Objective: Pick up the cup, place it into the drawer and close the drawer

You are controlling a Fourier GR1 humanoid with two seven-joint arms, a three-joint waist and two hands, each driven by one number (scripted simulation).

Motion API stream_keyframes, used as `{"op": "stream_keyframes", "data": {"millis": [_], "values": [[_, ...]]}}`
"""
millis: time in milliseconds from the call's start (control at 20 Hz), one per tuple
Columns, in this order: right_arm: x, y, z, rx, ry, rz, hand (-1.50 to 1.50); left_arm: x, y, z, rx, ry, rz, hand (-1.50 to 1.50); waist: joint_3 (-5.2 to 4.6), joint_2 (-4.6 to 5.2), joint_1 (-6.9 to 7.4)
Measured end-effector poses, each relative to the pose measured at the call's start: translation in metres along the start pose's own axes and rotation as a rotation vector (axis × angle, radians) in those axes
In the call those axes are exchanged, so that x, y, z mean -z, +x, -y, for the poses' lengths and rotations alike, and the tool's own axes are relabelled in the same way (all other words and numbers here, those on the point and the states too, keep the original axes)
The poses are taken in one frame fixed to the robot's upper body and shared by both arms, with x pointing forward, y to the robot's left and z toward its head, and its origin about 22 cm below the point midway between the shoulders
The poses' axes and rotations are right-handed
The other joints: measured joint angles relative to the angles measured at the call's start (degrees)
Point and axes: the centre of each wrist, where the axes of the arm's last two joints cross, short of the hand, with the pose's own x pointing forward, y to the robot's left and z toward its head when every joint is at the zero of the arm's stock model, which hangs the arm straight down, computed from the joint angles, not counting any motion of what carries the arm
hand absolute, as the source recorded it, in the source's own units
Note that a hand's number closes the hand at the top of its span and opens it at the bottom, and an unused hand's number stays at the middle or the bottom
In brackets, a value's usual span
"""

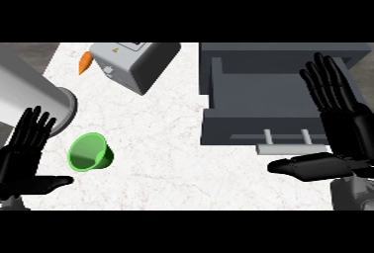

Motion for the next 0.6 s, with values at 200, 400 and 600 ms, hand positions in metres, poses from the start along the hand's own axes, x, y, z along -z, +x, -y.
{"op": "stream_keyframes", "data": {"millis": [200,400,600], "values": [[0.003,0.003,0.001,-0.008,-0.008,0.009,-1.5,-0.007,-0.03,-0.005,0.017,0.023,-0.04,-1.5,0.01,0.0,-0.06],[0.006,0.007,0.006,-0.009,-0.012,0.008,-1.5,-0.01,-0.06,-0.01,0.03,0.031,-0.072,-1.5,0.0,0.01,-0.15],[0.003,0.011,0.008,-0.006,-0.007,0.008,-1.5,-0.008,-0.079,-0.021,0.037,0.051,-0.087,-1.5,0.0,0.01,-0.25]]}}
